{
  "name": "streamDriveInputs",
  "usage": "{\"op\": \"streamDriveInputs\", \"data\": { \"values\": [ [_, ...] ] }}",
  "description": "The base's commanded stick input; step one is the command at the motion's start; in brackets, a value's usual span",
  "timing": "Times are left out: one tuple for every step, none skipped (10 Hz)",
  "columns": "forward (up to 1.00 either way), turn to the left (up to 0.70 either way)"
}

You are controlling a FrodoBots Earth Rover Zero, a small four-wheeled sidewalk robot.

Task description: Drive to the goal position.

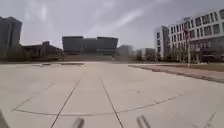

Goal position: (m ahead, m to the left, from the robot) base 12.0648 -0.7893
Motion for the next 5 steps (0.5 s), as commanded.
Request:
{"op": "streamDriveInputs", "data": {
  "values": [
    [0.70, 0.00],
    [0.70, 0.00],
    [0.70, 0.00],
    [0.70, 0.00],
    [0.70, 0.00]
  ]
}}
